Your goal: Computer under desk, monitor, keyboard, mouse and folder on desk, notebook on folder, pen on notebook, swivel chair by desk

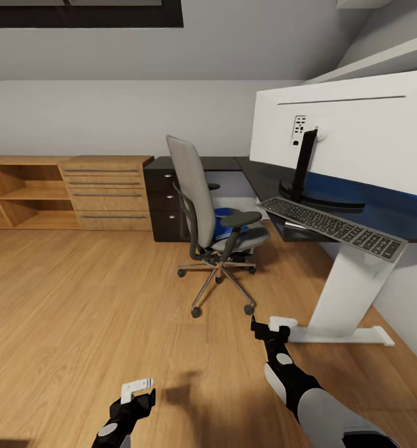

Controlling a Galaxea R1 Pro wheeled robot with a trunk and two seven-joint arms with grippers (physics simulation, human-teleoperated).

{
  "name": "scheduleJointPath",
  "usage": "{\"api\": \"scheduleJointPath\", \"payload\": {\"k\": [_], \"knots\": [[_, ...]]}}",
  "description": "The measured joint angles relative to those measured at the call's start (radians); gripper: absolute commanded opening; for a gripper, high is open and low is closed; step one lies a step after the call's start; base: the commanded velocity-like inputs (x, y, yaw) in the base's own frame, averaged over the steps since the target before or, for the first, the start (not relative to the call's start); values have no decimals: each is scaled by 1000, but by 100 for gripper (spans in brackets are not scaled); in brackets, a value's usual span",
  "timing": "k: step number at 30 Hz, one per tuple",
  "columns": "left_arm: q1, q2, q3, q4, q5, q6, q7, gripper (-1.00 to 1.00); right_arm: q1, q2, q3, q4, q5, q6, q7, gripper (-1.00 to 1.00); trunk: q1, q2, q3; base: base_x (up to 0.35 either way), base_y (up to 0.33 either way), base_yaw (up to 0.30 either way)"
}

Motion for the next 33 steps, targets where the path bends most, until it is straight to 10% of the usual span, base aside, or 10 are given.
{"api": "scheduleJointPath", "payload": {"k": [33], "knots": [[0,1,0,0,1,0,0,100,0,1,-1,3,1,-62,-4,100,0,0,30,128,22,0]]}}
